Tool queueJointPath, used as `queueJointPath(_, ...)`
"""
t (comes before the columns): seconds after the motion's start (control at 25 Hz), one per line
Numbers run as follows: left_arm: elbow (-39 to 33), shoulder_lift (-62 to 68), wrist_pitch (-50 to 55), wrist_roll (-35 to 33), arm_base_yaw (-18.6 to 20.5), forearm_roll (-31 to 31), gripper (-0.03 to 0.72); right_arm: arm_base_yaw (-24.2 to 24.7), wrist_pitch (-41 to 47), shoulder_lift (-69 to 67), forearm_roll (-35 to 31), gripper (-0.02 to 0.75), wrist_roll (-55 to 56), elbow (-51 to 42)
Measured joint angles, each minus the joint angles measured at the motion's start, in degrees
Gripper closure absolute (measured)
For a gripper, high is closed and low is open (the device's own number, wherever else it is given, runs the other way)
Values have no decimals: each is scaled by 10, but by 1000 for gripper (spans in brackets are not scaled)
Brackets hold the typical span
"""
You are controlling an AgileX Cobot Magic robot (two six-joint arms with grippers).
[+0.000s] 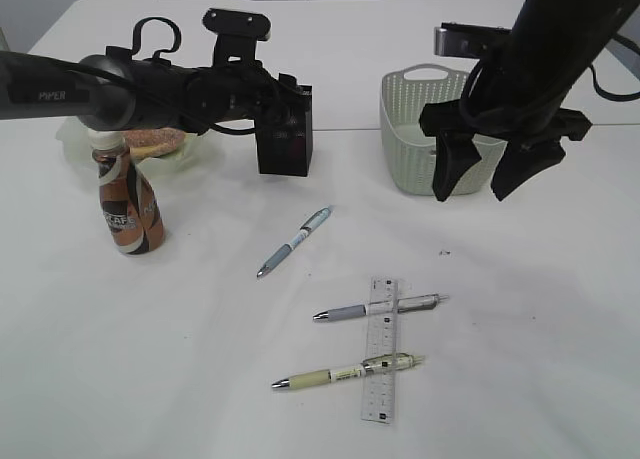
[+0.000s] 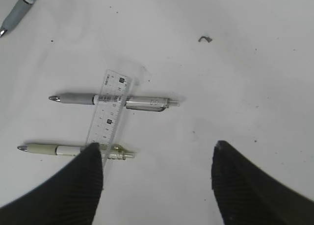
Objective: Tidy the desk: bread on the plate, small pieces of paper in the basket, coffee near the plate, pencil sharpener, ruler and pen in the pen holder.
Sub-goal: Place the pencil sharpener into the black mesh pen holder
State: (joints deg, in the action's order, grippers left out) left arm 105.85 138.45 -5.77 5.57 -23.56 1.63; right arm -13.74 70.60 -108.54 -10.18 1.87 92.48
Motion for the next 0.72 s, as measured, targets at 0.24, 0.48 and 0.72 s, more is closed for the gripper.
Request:
queueJointPath(0.24, 0, -14, 42, 0, 0, -1, 244, 0, 0, 0, -4, 228, 0, 0)
queueJointPath(0.48, 0, -85, 165, 0, 0, -2, 246, 0, 0, 0, -30, 228, 0, 30)
queueJointPath(0.72, 0, -182, 363, 0, 0, -4, 249, 0, 0, 5, -34, 228, 0, 37)
